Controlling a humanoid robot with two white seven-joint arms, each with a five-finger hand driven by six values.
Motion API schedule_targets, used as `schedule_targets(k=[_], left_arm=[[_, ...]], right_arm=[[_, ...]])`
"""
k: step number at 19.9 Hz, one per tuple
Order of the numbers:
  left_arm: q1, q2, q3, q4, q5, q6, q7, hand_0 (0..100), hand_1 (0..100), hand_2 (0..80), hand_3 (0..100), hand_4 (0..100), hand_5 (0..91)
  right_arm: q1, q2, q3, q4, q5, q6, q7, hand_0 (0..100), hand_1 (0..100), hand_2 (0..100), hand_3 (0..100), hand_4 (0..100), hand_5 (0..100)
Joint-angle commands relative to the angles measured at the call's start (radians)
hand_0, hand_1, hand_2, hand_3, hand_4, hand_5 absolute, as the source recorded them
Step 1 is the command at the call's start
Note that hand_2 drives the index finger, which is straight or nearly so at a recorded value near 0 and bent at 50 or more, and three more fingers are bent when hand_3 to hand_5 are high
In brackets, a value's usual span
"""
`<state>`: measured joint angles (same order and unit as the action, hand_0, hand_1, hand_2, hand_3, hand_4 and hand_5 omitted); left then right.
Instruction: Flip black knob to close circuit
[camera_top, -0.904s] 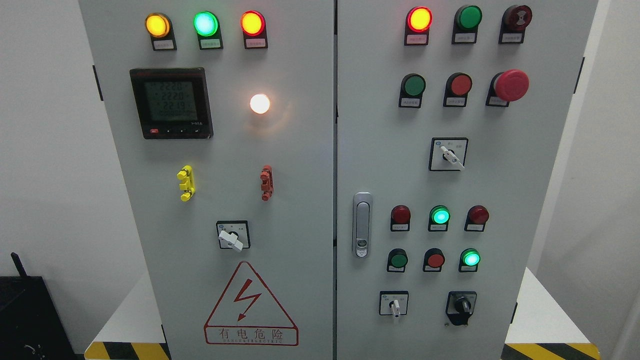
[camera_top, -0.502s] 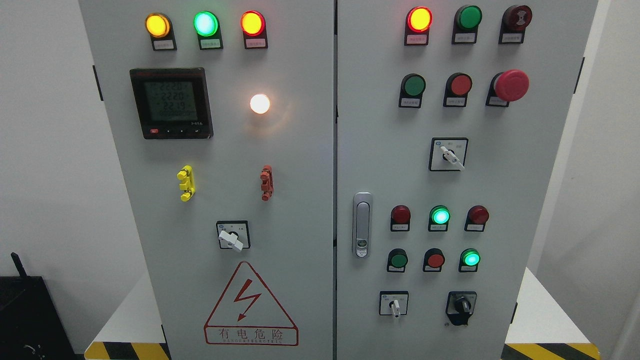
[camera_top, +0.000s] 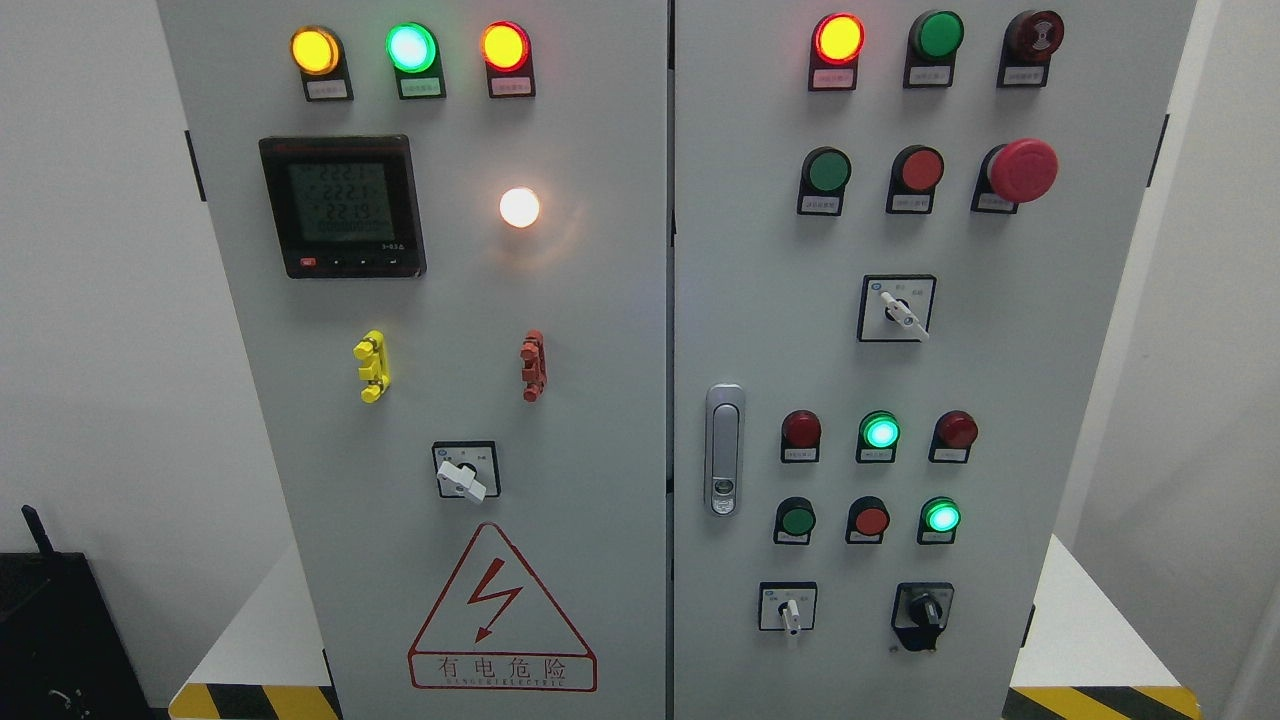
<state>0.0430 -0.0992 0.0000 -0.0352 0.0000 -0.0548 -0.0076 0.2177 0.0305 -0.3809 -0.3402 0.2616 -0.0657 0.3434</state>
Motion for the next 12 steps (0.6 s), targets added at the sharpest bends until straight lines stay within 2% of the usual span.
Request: schedule_targets(k=[1,3,5,9,12], left_arm=[[0.0,0.001,0.011,0.001,0.008,0.0,0.0,0,0,0.0,5,2,0.0],[0.0,-0.001,0.011,0.0,0.008,0.0,0.0,0,0,0.0,5,2,0.0],[0.0,-0.001,0.011,0.0,0.008,0.0,0.0,0,0,0.0,5,3,0.0],[0.0,-0.001,0.011,0.0,0.008,0.0,0.0,0,0,0.0,5,3,0.0],[0.0,-0.001,0.011,0.0,0.008,0.0,0.0,0,0,0.0,5,3,0.0]], right_arm=[[0.127,0.062,0.158,-0.55,-0.057,-0.078,0.098,0,0,0,0,0,0],[0.176,0.068,0.227,-0.756,-0.183,-0.109,0.127,0,0,0,0,0,0],[0.225,0.068,0.305,-0.963,-0.283,-0.108,0.128,0,0,0,0,0,0],[0.272,0.065,0.353,-1.259,-0.314,-0.105,0.129,0,0,0,2,0,0],[0.284,0.065,0.364,-1.404,-0.315,-0.103,0.129,0,0,0,10,6,0]])
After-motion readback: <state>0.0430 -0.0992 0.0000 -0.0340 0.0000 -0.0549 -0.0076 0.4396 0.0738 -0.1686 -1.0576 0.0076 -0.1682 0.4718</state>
